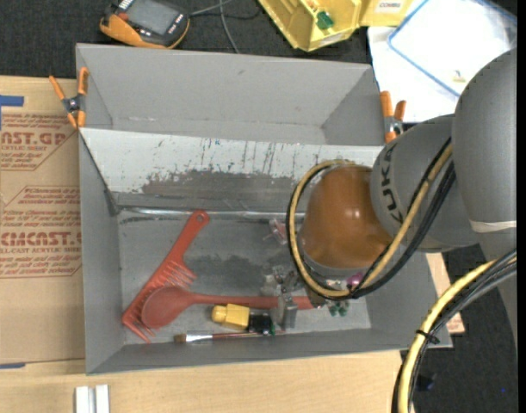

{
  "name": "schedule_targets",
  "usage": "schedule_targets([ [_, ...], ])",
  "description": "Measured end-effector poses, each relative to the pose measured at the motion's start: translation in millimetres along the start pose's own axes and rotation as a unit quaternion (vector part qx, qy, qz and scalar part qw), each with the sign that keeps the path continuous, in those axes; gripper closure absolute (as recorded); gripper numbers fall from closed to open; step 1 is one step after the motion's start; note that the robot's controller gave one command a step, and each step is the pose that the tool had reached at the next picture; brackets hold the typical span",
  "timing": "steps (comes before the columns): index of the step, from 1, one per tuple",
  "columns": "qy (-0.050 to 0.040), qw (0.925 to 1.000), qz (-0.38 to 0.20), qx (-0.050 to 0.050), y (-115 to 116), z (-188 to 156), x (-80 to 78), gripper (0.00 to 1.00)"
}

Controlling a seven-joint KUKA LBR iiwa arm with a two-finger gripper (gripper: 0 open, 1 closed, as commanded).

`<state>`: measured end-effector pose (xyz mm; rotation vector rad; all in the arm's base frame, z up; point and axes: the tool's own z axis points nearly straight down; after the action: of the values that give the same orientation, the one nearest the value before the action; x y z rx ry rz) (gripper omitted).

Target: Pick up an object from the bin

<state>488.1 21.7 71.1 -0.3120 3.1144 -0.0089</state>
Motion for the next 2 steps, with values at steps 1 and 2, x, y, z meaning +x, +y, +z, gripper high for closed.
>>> schedule_targets([
  [1, 0.0057, 1.0000, 0.000, -0.001, 1, -24, 3.2, 1.00],
  [2, 0.0027, 1.0000, 0.000, 0.000, 0, -48, 1.1, 1.00],
])
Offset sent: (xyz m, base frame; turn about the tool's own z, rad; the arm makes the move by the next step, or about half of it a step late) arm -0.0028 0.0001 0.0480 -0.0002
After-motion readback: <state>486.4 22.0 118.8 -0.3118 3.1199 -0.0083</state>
